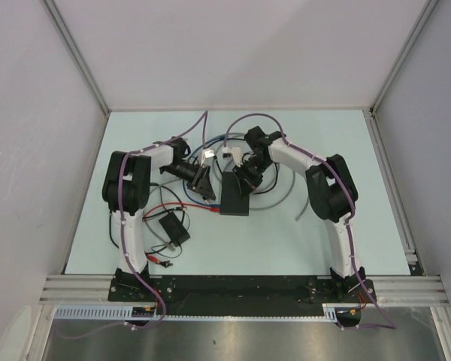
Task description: Pull the plug from the switch port
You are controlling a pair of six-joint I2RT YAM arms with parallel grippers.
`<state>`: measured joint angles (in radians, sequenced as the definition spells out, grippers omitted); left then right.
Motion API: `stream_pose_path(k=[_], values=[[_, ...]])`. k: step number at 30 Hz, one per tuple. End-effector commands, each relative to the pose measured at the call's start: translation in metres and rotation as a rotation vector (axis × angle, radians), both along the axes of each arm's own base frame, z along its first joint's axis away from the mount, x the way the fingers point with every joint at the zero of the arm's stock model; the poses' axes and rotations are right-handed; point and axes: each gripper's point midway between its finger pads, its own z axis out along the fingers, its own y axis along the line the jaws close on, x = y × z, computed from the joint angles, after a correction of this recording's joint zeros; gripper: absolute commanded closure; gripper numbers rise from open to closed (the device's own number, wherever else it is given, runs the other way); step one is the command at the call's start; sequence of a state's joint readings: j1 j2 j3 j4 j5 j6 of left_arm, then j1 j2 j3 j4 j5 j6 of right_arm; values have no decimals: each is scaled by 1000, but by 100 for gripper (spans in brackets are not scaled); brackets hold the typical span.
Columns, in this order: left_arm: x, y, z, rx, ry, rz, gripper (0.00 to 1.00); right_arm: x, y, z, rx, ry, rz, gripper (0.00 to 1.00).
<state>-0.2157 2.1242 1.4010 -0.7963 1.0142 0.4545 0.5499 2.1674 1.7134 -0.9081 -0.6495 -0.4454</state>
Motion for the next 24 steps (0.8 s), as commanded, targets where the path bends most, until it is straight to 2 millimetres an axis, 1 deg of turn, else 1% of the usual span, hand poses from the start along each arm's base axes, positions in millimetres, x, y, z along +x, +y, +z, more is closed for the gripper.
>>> stream_pose_path(k=[1, 5, 6, 11, 17, 21, 24], values=[[1, -11, 12, -73, -18, -44, 50, 2, -7, -27, -73, -23, 29, 100], [-3, -13, 8, -80, 15, -49, 52, -7, -14, -41, -106, 3, 48, 99], [-4, -14, 7, -82, 22, -52, 52, -7, -14, -42, -105, 5, 47, 98], [-12, -20, 4, -98, 91, -84, 59, -7, -12, -42, -107, -5, 50, 98], [-11, -24, 3, -105, 83, -101, 62, -5, -14, -43, -113, -9, 48, 98], [-14, -23, -1, -104, 112, -121, 64, -5, -14, -43, -116, -10, 48, 97], [-18, -24, -1, -106, 130, -140, 66, -5, -14, -44, -118, -9, 47, 97]])
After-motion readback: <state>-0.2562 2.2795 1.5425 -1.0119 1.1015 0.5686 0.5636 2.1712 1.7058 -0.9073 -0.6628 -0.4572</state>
